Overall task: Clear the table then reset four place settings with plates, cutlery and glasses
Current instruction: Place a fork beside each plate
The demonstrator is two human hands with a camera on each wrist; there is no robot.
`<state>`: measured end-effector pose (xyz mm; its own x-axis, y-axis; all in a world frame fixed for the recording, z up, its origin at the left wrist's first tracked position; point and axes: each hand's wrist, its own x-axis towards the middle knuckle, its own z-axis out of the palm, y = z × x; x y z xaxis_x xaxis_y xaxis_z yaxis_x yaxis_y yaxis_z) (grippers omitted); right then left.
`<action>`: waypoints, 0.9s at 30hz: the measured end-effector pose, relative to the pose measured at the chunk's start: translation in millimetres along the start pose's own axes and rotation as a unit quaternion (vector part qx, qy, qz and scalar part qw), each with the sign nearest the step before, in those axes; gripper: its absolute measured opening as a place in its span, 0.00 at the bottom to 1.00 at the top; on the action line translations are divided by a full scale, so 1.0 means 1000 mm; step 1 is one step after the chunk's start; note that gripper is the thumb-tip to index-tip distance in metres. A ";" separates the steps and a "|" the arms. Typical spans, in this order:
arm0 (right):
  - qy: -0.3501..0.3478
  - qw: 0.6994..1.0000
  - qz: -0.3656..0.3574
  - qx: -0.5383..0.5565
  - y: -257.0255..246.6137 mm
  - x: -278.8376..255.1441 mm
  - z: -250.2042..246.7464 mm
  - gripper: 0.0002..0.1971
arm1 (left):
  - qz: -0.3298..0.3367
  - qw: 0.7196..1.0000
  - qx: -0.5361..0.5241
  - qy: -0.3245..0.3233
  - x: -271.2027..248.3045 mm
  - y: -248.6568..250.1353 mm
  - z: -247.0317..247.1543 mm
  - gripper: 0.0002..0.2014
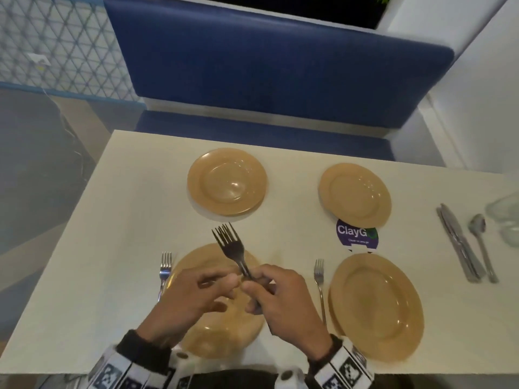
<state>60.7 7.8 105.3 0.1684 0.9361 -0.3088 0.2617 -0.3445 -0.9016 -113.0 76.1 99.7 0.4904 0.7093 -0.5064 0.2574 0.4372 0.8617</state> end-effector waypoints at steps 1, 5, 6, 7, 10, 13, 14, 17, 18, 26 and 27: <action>-0.003 1.000 0.004 0.015 -0.004 0.001 0.003 0.04 | 0.005 0.999 -0.037 -0.006 0.004 0.000 0.010 0.08; 0.000 0.999 0.034 0.040 -0.005 0.004 0.006 0.05 | -0.015 0.994 -0.111 0.022 0.015 -0.002 0.023 0.11; -0.005 0.999 0.037 0.037 -0.003 0.003 0.005 0.06 | -0.017 0.994 -0.104 0.023 0.016 -0.003 0.024 0.11; -0.013 0.998 0.039 0.037 0.000 0.002 0.004 0.08 | -0.016 0.995 -0.093 0.026 0.017 -0.004 0.024 0.11; -0.031 0.998 0.055 0.018 0.011 0.000 -0.003 0.09 | -0.010 0.996 -0.083 0.039 0.016 -0.007 0.024 0.12; -0.042 0.997 0.065 -0.005 0.019 0.000 -0.015 0.07 | -0.006 0.987 -0.142 0.069 0.017 -0.008 0.023 0.12; -0.045 0.997 0.065 -0.005 0.020 0.001 -0.019 0.07 | -0.005 0.983 -0.169 0.075 0.017 -0.008 0.021 0.13; -0.046 0.997 0.055 0.004 0.014 0.004 -0.038 0.04 | 0.004 0.976 -0.208 0.061 0.018 -0.008 0.014 0.15; -0.044 0.998 0.046 0.008 0.011 0.006 -0.045 0.04 | 0.007 0.974 -0.219 0.052 0.017 -0.008 0.011 0.13; 0.065 0.984 0.021 0.165 -0.010 0.032 -0.072 0.10 | -0.036 0.933 -0.350 0.075 0.027 -0.002 -0.001 0.19; 0.088 0.965 0.033 0.245 -0.011 0.037 -0.068 0.11 | -0.037 0.930 -0.357 0.078 0.029 -0.001 0.003 0.18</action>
<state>128.6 41.4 123.9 0.3390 0.8720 -0.3533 -0.2291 -0.2877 -0.9299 -95.9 94.6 84.0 0.3521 0.7101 -0.6098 -0.3600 0.7041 0.6121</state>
